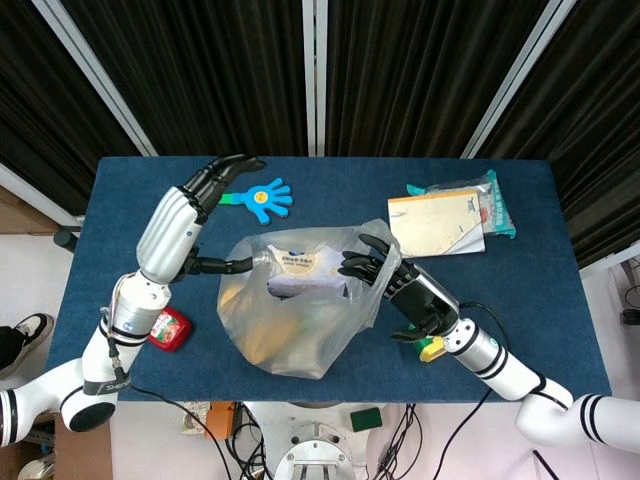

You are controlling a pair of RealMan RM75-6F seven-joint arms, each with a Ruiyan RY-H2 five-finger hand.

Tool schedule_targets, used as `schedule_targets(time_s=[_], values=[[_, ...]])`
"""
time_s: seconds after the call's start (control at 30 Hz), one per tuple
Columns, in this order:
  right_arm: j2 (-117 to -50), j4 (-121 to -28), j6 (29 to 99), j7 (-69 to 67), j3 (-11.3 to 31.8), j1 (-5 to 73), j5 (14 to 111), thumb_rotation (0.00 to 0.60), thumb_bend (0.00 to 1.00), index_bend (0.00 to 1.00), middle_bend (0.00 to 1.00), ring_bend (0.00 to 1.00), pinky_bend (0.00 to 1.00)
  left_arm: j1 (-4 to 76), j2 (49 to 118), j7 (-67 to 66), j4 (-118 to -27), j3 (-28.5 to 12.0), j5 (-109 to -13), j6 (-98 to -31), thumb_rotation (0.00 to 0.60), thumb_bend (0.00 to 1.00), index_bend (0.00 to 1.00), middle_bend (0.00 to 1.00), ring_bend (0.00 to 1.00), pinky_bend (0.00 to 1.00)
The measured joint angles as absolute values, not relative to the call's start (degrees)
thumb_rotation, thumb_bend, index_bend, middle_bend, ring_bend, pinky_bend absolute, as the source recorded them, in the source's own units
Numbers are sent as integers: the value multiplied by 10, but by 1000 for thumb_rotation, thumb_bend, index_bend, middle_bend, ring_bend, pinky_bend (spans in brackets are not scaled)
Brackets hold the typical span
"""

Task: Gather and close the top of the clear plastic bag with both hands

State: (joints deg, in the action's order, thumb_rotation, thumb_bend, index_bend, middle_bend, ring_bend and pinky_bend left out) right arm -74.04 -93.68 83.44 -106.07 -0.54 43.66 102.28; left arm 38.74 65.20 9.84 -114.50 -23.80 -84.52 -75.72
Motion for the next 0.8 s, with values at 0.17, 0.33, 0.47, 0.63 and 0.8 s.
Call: schedule_targets(time_s=[0.17,0.33,0.47,0.63,0.8], values=[[-744,-935,826,-1061,-5,441,1021,600,101,33,155,17,104,396,659,93,-1145,-243,-837,-756,600,30,72,165,105,232],[-750,-933,810,-1063,0,452,1017,600,101,34,155,16,104,400,663,82,-1144,-247,-835,-762,600,29,72,169,105,231],[-753,-936,804,-1061,3,456,1015,600,101,34,155,16,105,399,662,70,-1137,-240,-840,-764,600,31,72,169,105,231],[-751,-940,801,-1056,4,457,1011,600,101,33,155,17,104,398,666,58,-1114,-228,-853,-767,600,32,72,169,105,227],[-750,-944,799,-1049,5,456,1009,600,101,33,155,16,104,404,678,42,-1092,-217,-873,-766,600,32,72,167,105,224]])
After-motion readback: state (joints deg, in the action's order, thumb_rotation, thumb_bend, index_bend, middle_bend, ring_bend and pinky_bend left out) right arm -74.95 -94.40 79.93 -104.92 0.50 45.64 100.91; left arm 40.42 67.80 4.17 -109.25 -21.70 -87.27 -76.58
